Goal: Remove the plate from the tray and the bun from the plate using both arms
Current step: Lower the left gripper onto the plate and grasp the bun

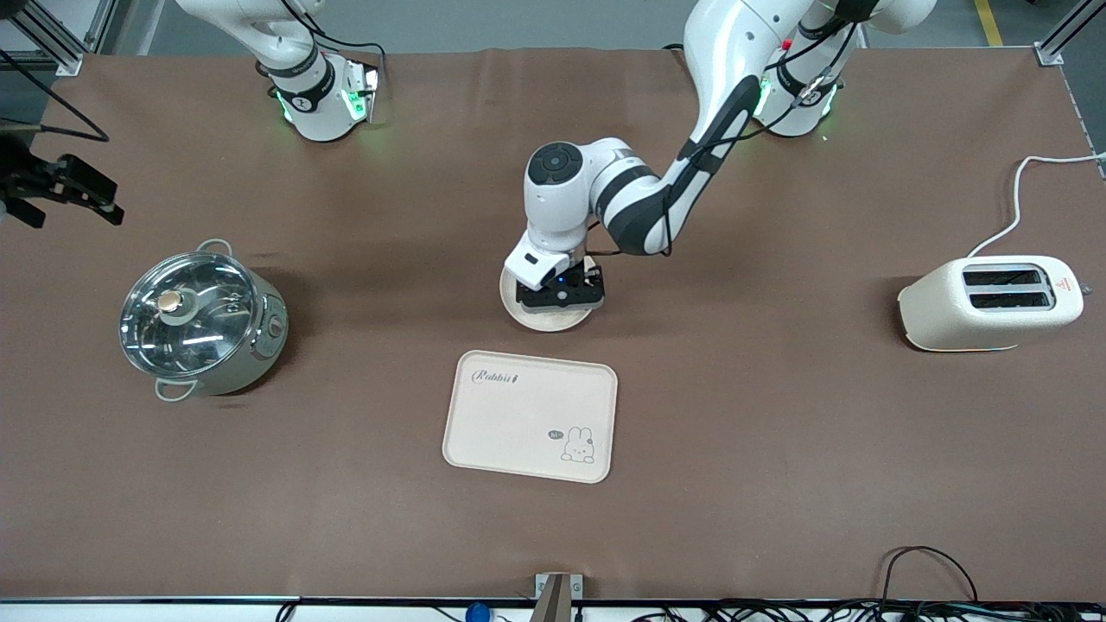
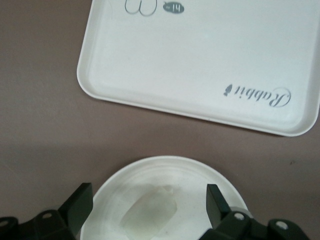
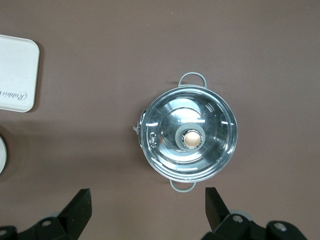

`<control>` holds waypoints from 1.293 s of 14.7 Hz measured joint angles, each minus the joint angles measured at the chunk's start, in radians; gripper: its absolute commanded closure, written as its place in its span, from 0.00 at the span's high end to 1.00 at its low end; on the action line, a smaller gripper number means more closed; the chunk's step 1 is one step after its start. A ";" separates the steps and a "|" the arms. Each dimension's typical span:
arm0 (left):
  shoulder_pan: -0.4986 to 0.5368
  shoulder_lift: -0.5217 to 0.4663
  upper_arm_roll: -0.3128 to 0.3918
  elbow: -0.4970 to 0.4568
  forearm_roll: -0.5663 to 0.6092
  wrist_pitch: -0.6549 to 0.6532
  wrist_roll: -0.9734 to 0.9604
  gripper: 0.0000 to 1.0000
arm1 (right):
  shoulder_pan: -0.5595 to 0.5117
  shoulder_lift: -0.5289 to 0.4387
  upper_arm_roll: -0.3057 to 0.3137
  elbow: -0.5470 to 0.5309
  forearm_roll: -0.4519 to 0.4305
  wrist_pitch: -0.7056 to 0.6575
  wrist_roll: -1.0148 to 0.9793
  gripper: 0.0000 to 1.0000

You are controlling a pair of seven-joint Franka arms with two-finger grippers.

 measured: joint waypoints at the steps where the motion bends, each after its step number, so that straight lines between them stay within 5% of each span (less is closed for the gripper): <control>1: -0.011 0.000 0.000 -0.022 0.027 0.011 -0.037 1.00 | 0.001 0.000 0.000 0.019 0.000 -0.017 0.000 1.00; 8: -0.041 0.000 0.000 -0.105 0.055 0.049 -0.099 0.97 | 0.003 0.009 -0.004 0.031 0.000 -0.029 0.000 1.00; 10: -0.044 0.000 0.000 -0.127 0.056 0.082 -0.114 0.89 | 0.003 0.010 -0.004 0.031 0.000 -0.029 0.000 1.00; 15: -0.044 0.011 0.001 -0.146 0.137 0.106 -0.176 0.17 | 0.003 0.010 -0.004 0.031 0.000 -0.031 0.000 1.00; 17: -0.044 0.023 0.001 -0.147 0.200 0.115 -0.233 0.02 | 0.003 0.010 -0.004 0.031 0.000 -0.030 0.001 1.00; 19: -0.043 0.029 0.001 -0.147 0.213 0.129 -0.247 0.00 | 0.002 0.013 -0.007 0.031 0.000 -0.028 0.001 1.00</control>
